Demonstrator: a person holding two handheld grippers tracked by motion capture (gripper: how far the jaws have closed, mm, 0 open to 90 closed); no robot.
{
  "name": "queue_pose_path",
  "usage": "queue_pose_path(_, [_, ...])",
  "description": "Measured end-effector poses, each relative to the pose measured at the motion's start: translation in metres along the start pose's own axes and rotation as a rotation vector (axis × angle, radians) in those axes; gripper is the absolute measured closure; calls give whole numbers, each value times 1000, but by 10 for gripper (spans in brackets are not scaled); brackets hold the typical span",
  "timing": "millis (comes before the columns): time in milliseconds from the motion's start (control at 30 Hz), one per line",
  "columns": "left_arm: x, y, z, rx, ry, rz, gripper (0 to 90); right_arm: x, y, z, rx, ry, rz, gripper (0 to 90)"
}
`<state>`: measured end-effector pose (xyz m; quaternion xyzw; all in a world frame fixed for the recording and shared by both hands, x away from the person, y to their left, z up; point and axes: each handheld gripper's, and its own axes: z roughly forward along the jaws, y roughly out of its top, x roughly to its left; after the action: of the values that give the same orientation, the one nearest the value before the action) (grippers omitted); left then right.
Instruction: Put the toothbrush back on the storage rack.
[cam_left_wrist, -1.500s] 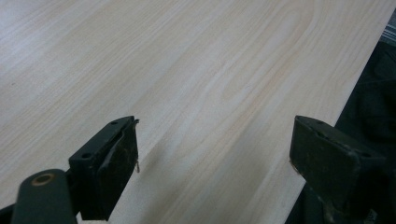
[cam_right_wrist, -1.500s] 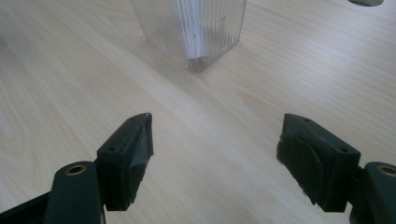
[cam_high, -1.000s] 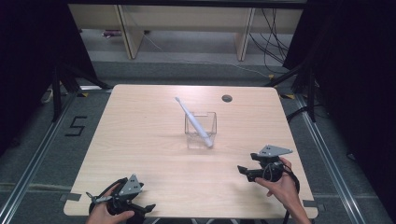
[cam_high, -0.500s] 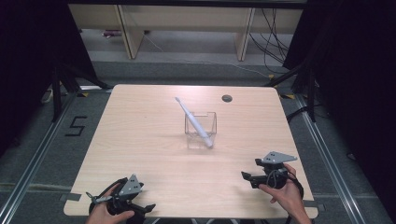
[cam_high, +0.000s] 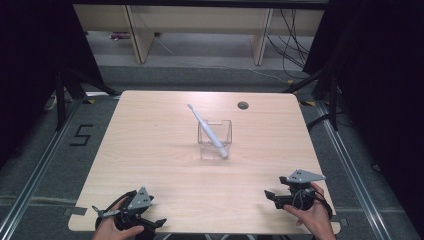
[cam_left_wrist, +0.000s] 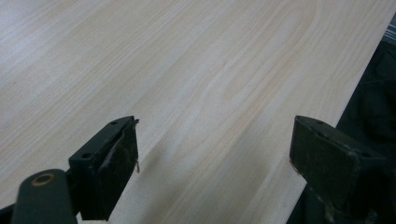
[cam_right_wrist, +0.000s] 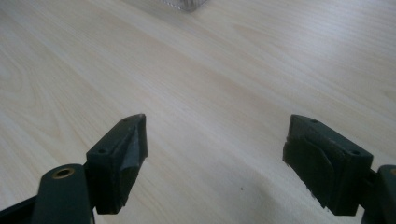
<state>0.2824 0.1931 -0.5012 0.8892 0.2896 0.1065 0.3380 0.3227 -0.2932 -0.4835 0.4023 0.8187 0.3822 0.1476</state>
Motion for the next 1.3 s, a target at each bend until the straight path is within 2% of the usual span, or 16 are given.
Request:
queue_pose_path(167, [0, 0, 0, 0, 1, 0, 148, 3, -7, -3, 18, 12, 49, 218])
queue_pose_path(233, [0, 0, 0, 0, 1, 0, 148, 0, -7, -5, 24, -11, -3, 218])
queue_pose_path(267, [0, 0, 0, 0, 1, 0, 148, 2, -9, -4, 32, 9, 31, 218])
queue_pose_path(333, [0, 0, 0, 2, 1, 1, 148, 0, -10, -5, 35, -10, -15, 218])
queue_pose_path(467, [0, 0, 0, 1, 1, -1, 148, 3, -13, -6, 48, -5, -5, 218])
queue_pose_path(500, [0, 0, 0, 0, 1, -1, 148, 1, -15, -5, 39, 0, -31, 218])
queue_pose_path(533, [0, 0, 0, 0, 1, -1, 148, 4, -15, -7, 57, 3, 8, 218])
queue_pose_path(600, [0, 0, 0, 1, 2, -1, 148, 2, -16, -8, 49, -3, -27, 217])
queue_pose_path(767, [-1, 0, 1, 1, 3, -2, 148, 4, -20, -9, 76, -2, -18, 216])
queue_pose_path(833, [0, 0, 1, 3, 2, 2, 148, 2, -20, -9, 67, -14, -65, 217])
queue_pose_path(900, [-1, 0, 1, 3, 2, -1, 148, 5, -21, -10, 92, 0, -20, 217])
queue_pose_path(1000, [-1, 0, 1, 3, 2, 2, 148, 4, -22, -9, 80, -22, -54, 217])
queue_pose_path(1100, [-1, 0, 1, 3, 2, -1, 148, 6, -22, -10, 99, -7, -24, 217])
queue_pose_path(1133, [-1, 0, 1, 4, 2, -1, 148, 3, -22, -8, 79, -20, -68, 217])
queue_pose_path(1233, [-1, 0, 1, 2, 2, 1, 148, 3, -23, -8, 76, -23, -85, 217])
queue_pose_path(1300, [-1, 0, 1, 2, 3, 2, 148, 5, -23, -7, 84, -17, -62, 218])
